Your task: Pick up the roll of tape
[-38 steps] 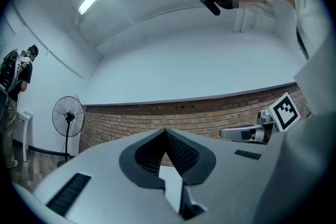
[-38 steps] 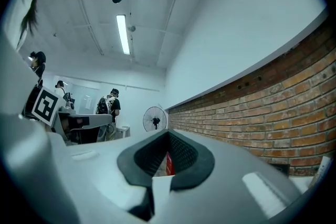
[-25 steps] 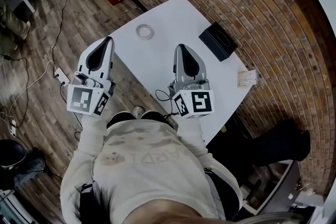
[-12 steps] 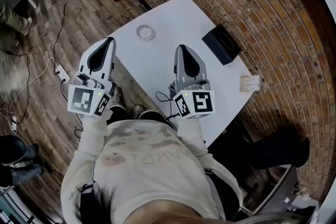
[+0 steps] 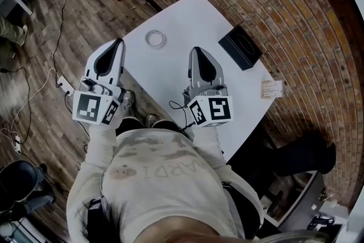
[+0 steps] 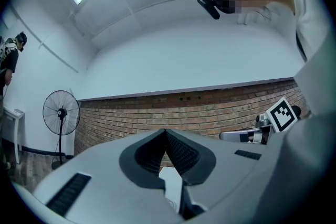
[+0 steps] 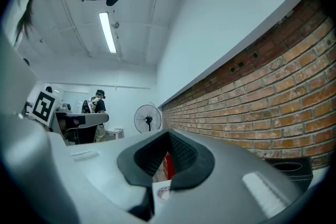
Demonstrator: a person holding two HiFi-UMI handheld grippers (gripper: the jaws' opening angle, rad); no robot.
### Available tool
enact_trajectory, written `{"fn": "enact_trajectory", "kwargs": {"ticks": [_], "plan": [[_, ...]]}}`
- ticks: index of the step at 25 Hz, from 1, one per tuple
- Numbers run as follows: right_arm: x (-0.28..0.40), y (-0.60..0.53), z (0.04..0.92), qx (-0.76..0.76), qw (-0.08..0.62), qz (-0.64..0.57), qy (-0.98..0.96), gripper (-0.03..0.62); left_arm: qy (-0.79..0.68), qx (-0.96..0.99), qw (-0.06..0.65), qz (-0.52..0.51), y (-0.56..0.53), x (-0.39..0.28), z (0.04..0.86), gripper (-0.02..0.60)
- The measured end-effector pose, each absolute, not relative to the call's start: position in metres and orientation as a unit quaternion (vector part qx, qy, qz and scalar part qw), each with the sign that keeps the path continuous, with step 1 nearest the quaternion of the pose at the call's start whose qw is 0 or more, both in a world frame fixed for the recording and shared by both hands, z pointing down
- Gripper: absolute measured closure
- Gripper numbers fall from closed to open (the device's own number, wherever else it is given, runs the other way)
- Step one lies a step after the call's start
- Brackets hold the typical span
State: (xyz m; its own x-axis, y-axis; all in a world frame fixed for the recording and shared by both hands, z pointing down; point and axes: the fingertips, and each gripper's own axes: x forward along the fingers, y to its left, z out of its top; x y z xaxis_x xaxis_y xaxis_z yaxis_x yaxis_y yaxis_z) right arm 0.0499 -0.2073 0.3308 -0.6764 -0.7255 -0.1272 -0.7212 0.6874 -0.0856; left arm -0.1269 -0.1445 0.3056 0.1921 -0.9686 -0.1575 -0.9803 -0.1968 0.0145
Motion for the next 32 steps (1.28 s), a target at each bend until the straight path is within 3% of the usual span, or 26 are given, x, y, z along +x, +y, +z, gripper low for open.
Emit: {"fn": "enact_trajectory", "kwargs": {"ticks": [11,32], "plan": [[0.014,-0.263,0.341,-0.448,0.050,-0.034,0.892,0.583,0.581,-0.811,0.037,0.061,-0.215,-0.165,0.308,0.575],[-0.056,-0.364,0.476,-0.517,-0.123,-0.195,0.825,0.583,0.495,-0.867,0.007,0.060,-0.321,-0.232,0.337,0.575]]}}
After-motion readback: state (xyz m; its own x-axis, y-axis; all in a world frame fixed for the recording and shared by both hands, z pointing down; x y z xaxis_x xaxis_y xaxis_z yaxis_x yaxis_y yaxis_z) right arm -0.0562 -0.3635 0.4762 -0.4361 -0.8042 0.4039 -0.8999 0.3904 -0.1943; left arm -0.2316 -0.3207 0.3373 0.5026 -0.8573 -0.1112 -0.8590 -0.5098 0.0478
